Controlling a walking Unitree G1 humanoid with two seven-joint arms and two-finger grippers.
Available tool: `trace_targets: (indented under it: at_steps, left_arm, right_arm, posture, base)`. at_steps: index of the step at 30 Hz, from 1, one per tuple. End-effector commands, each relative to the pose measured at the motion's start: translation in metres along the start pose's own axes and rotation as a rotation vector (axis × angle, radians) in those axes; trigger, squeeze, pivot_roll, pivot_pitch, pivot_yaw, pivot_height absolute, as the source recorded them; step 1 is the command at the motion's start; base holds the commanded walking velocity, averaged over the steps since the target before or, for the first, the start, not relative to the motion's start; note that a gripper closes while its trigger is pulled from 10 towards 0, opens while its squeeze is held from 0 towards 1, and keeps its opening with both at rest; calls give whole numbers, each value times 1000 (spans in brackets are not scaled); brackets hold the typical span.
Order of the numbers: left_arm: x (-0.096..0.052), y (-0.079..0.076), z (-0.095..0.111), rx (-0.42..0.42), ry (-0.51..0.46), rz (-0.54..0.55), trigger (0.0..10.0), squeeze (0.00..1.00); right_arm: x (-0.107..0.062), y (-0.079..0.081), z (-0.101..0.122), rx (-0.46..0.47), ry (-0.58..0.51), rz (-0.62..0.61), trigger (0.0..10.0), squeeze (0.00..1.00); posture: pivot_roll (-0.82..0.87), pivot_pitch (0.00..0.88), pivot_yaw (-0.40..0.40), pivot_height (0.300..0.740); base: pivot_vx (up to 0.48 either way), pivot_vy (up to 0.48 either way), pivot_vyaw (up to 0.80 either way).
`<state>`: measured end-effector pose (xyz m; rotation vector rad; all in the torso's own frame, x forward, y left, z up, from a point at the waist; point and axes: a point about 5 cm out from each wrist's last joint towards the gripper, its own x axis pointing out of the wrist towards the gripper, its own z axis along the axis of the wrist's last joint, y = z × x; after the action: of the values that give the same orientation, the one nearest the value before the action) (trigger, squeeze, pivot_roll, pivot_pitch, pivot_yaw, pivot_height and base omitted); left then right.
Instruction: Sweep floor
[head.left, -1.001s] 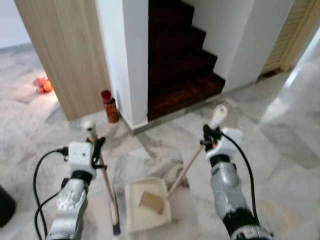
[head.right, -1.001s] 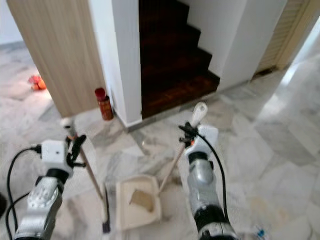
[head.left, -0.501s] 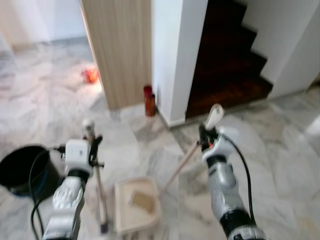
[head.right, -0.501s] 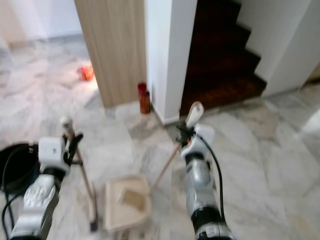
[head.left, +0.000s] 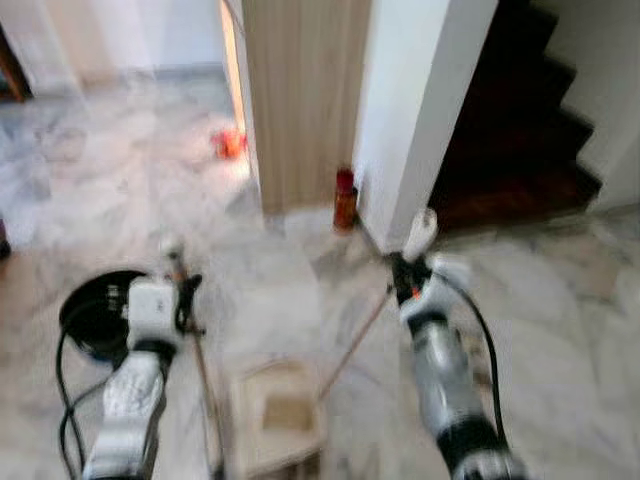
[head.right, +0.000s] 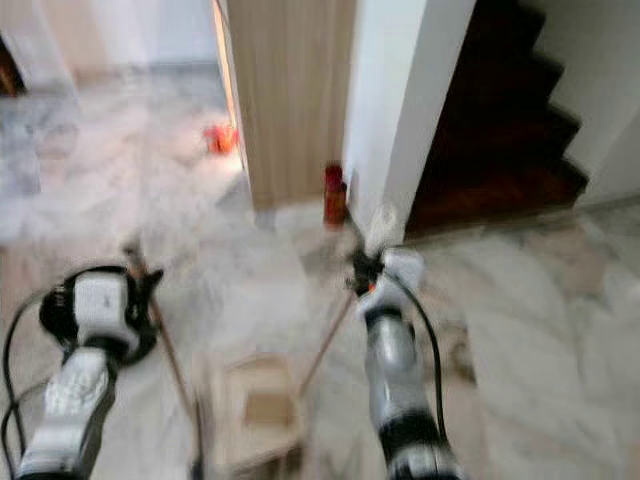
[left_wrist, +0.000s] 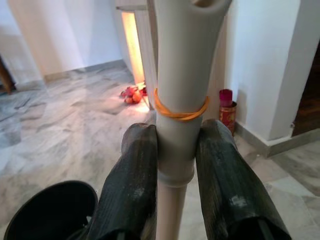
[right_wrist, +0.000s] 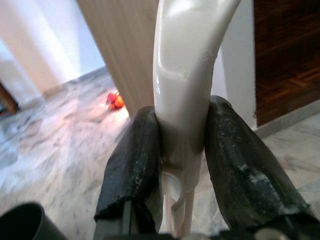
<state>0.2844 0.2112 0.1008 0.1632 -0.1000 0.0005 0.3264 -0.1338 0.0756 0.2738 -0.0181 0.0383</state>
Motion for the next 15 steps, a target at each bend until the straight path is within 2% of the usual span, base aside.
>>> trace_targets:
  at_steps: [1, 15]
  left_arm:
    - [4, 2, 9, 10, -38, -4, 10000, 0]
    - [5, 2, 11, 16, -40, -15, 10000, 0]
  right_arm:
    - [8, 8, 15, -7, -58, 30, 10000, 0]
    - [7, 9, 14, 2, -47, 45, 10000, 0]
  posture:
    - [172, 0, -29, 740]
    - [171, 0, -26, 740]
  base:
    - [0, 292, 0]
    - [0, 287, 0]
